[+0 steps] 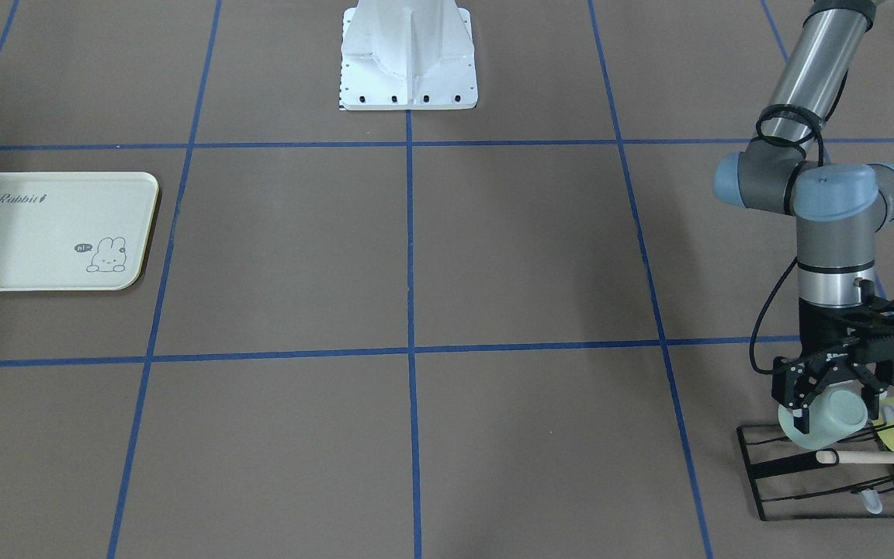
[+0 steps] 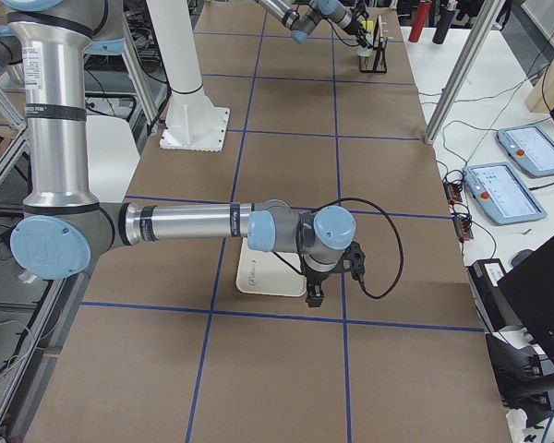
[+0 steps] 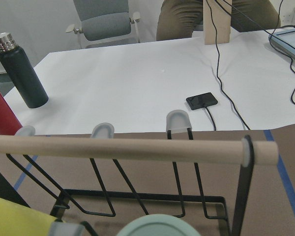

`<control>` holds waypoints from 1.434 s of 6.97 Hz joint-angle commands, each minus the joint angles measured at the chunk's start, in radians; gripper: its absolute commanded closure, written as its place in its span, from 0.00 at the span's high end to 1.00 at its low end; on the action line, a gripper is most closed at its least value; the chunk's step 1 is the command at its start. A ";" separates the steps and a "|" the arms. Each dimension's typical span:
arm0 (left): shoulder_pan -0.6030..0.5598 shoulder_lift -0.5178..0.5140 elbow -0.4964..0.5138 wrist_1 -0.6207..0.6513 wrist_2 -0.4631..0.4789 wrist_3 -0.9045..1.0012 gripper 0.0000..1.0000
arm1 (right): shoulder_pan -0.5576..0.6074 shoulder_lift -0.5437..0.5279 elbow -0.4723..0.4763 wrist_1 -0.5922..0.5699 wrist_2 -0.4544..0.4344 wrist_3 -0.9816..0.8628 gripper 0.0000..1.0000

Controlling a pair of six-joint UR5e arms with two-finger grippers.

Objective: Left arm grabs green cup and hands to right arm on tray

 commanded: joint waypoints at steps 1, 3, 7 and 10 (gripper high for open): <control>-0.004 0.000 0.005 -0.007 0.000 -0.001 0.88 | 0.000 0.000 0.000 0.000 0.000 0.000 1.00; -0.004 0.000 0.005 -0.011 0.000 -0.003 0.78 | 0.000 0.000 0.000 0.000 0.000 0.000 1.00; -0.014 0.000 -0.003 -0.013 -0.001 -0.035 0.43 | 0.000 0.000 0.000 0.000 0.000 0.000 1.00; -0.031 0.000 -0.011 -0.016 -0.002 -0.024 0.38 | 0.000 -0.003 -0.003 -0.002 0.000 0.000 1.00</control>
